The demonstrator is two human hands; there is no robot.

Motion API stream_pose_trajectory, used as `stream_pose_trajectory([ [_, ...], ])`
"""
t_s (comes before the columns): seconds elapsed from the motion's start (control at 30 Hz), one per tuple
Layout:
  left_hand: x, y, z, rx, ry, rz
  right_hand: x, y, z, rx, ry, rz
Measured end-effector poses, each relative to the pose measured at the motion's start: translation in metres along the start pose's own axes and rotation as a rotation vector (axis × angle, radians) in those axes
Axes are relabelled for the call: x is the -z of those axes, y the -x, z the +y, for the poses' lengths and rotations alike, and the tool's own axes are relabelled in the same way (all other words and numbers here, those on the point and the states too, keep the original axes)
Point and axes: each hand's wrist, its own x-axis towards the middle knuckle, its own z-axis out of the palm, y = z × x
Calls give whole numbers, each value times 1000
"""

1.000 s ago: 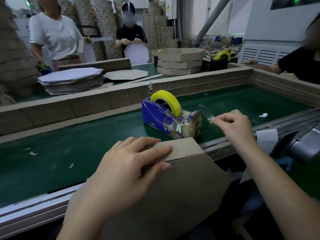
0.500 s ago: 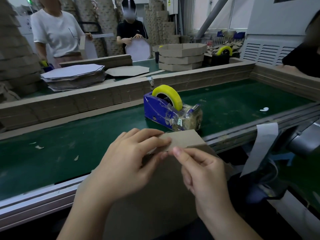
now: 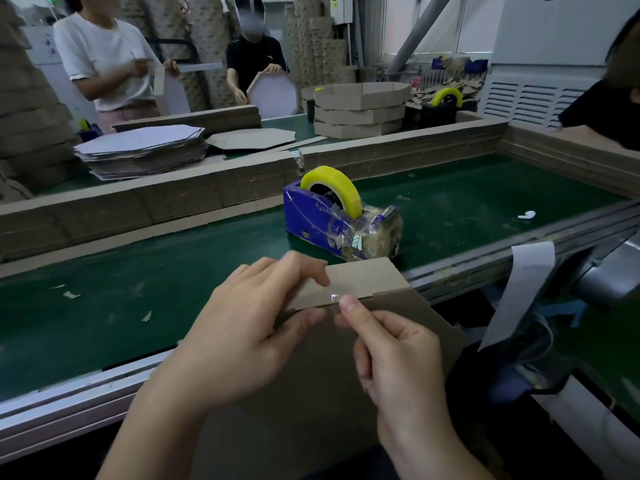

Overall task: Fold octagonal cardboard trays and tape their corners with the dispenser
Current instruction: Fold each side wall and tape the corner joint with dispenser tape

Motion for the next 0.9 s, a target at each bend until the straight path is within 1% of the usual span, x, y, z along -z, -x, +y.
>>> stream_pose_trajectory([
  [0.07,2,0,-1,-41,-34,-36,2,0,-1,-15,15,-26],
  [0.13,3,0,-2,-45,-48,-45,4,1,-5,-38,39,-76],
  [0.27,6,-1,1,29,8,-23,11,-3,-9,-87,68,-185],
  [0.33,4,-4,6,72,-14,16,13,-3,-8,-86,78,-198],
  [0.47,-11,-10,20,135,-170,187,15,-4,-5,-83,78,-189],
  [0.57,-17,-13,22,120,-216,259,20,-5,1,-153,172,-215],
  [0.63,-17,-11,17,82,-227,274,25,-2,9,-240,246,-253],
  [0.67,-17,-10,15,64,-229,271,28,0,11,-235,277,-257],
  [0.7,-16,-8,12,53,-234,269,30,0,11,-171,288,-240],
  [0.73,-15,-6,11,46,-243,269,33,-1,9,-42,280,-192],
  [0.8,-14,-5,8,45,-268,251,41,-12,2,320,258,-40],
  [0.83,-13,-4,9,50,-276,228,44,-21,-3,491,322,37],
  [0.87,-13,-3,10,56,-287,202,46,-31,-10,606,454,86],
  [0.9,-12,-2,12,62,-309,174,45,-39,-14,656,603,77],
])
